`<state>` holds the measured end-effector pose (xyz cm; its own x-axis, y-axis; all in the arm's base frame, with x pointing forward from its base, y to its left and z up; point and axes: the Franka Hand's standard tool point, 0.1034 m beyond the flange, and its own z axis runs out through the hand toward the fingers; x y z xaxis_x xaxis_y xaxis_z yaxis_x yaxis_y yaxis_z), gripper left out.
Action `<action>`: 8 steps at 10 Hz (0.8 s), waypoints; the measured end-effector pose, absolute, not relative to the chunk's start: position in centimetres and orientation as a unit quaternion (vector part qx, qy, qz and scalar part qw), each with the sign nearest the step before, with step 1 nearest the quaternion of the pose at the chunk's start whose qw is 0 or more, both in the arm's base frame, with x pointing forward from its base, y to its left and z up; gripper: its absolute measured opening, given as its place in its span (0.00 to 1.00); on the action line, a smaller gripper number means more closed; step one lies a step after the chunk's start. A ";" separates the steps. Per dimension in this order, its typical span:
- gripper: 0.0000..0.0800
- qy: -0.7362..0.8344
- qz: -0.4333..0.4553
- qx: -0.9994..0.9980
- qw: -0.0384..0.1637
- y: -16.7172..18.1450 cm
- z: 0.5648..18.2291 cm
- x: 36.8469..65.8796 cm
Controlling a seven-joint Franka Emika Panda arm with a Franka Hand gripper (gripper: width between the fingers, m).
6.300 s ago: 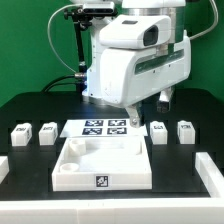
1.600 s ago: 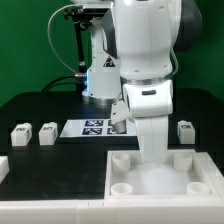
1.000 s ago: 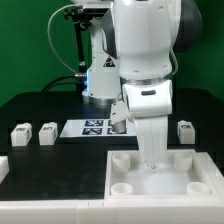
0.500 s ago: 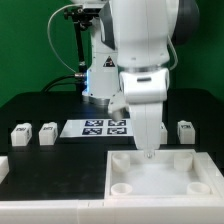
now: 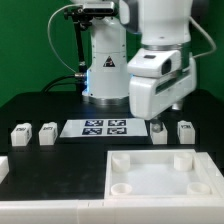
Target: Assemble one leg
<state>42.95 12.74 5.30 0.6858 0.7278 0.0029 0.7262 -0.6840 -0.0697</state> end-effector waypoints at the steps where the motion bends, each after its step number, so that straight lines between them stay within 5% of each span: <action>1: 0.81 -0.318 0.017 -0.947 0.032 14.2 5.5 42.9; 8: 0.81 0.035 0.059 -0.996 0.052 15.6 4.4 42.4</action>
Offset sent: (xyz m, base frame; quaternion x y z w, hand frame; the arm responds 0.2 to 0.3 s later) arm 0.0000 0.0000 0.0000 0.0000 0.0000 0.2667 0.9638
